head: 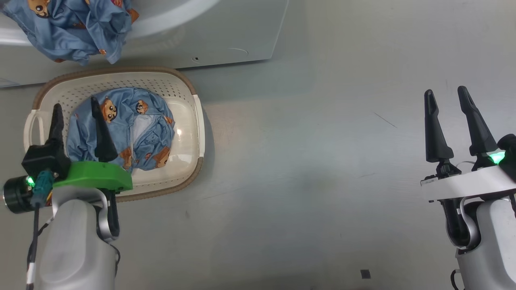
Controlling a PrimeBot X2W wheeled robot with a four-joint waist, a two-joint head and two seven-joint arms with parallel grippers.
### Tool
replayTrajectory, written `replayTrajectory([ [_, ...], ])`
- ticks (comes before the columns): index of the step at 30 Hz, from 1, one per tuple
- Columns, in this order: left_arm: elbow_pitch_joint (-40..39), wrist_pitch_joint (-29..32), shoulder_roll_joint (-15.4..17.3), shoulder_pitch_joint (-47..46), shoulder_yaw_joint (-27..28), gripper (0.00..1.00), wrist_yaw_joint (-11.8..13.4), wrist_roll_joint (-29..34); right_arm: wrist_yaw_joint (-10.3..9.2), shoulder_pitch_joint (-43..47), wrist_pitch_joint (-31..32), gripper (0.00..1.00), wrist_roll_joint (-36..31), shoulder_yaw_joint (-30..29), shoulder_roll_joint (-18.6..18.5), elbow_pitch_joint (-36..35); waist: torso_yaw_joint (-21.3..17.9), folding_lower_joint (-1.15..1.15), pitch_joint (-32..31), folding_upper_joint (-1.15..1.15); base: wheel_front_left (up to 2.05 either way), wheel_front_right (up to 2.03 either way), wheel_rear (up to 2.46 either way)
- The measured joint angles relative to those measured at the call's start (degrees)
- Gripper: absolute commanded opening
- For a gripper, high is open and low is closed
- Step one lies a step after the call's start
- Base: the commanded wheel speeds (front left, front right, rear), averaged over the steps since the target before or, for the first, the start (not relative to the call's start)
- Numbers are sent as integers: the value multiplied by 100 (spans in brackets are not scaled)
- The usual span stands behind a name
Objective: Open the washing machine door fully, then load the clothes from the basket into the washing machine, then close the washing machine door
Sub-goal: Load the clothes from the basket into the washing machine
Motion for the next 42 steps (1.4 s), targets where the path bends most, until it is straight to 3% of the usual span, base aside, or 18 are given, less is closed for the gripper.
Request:
replayTrajectory([
  [20, -1311, -1, 13, 1018, -426, 100, 76, -68, 0, 25, 0, 100, -2, -99, 1, 2, 148, 0, -104, 0, 0, 0, 0],
  [42, -1986, 113, 32, 1571, -400, 100, 101, -81, 0, 79, 0, 100, -3, -80, 40, 9, 108, 0, -228, 0, 0, 0, 0],
])
